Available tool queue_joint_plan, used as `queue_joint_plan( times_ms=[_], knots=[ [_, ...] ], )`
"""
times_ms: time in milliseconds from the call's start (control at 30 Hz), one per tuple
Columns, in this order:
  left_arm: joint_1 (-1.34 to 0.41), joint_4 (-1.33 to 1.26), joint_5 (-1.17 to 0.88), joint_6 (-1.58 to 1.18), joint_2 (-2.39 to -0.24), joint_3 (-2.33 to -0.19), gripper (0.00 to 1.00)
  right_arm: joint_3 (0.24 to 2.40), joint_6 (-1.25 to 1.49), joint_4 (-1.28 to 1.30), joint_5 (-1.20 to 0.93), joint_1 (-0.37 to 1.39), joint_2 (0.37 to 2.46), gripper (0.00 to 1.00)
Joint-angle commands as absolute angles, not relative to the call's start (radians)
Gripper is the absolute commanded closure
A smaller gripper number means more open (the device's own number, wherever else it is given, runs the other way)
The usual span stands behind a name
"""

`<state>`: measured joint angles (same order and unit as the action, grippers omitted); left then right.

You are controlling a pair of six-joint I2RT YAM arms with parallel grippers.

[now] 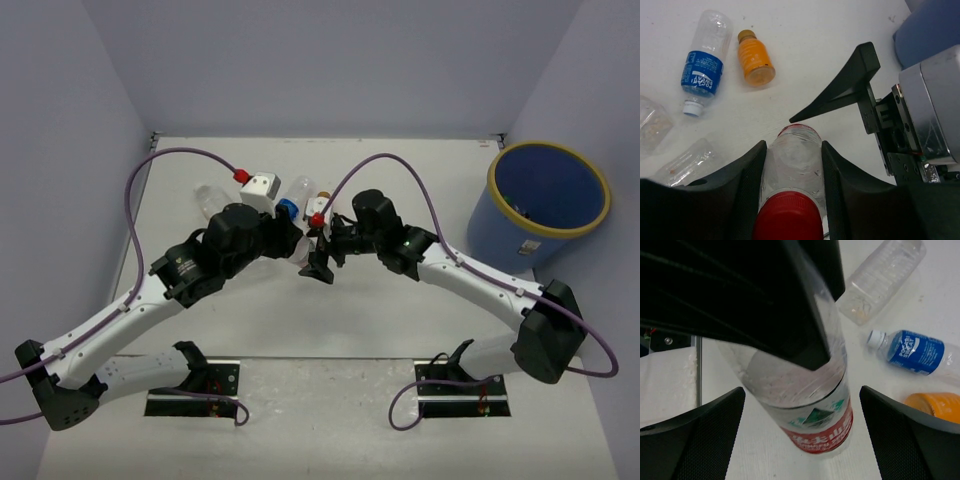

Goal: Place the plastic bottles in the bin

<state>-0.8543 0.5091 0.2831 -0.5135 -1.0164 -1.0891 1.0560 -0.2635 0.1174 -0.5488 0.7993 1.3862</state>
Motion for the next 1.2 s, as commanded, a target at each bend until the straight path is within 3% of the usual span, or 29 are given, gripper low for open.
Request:
queue_joint_plan(
  times_ms=[0, 100, 200, 233, 267, 300, 333, 367, 567, 700, 967, 1167],
  knots=[
    [-0.859, 0.437, 0.218, -0.475, -1.005, -1.143, 1.00, 1.078, -0.247, -0.110, -0.551, 0.807, 1.405, 0.01],
    [-0.858, 0.428, 0.215, -0.469, -0.999, -1.144, 1.00, 1.071, -0.232, -0.164, -0.591, 0.812, 1.427, 0.10],
    [-0.859, 0.427, 0.228, -0.467, -1.005, -1.156, 0.98, 1.059, -0.219, -0.196, -0.565, 0.815, 1.428, 0.49],
    [-0.859, 0.431, 0.234, -0.467, -1.007, -1.164, 0.83, 1.047, -0.215, -0.207, -0.538, 0.815, 1.418, 0.64],
    [-0.859, 0.434, 0.242, -0.468, -1.007, -1.171, 0.53, 1.042, -0.216, -0.212, -0.512, 0.815, 1.408, 0.71],
    [-0.859, 0.432, 0.250, -0.468, -1.006, -1.175, 0.25, 1.044, -0.215, -0.209, -0.496, 0.815, 1.403, 0.72],
    [-0.859, 0.428, 0.260, -0.468, -1.004, -1.179, 0.05, 1.048, -0.214, -0.201, -0.481, 0.815, 1.399, 0.73],
    [-0.859, 0.431, 0.280, -0.471, -1.002, -1.190, 0.00, 1.049, -0.210, -0.189, -0.460, 0.815, 1.393, 0.75],
    [-0.857, 0.580, 0.471, -0.552, -1.019, -1.324, 0.00, 0.974, -0.126, -0.212, -0.267, 0.789, 1.322, 0.82],
    [-0.857, 0.690, 0.673, -0.652, -1.002, -1.322, 0.00, 0.980, -0.024, -0.179, -0.188, 0.641, 1.231, 0.82],
    [-0.854, 0.728, 0.741, -0.874, -0.938, -1.076, 0.00, 1.224, 0.072, 0.048, 0.284, 0.368, 1.024, 0.78],
    [-0.785, 0.796, 0.697, -0.954, -0.993, -0.982, 0.00, 1.339, -0.031, 0.083, 0.522, 0.169, 1.064, 0.77]
  ],
)
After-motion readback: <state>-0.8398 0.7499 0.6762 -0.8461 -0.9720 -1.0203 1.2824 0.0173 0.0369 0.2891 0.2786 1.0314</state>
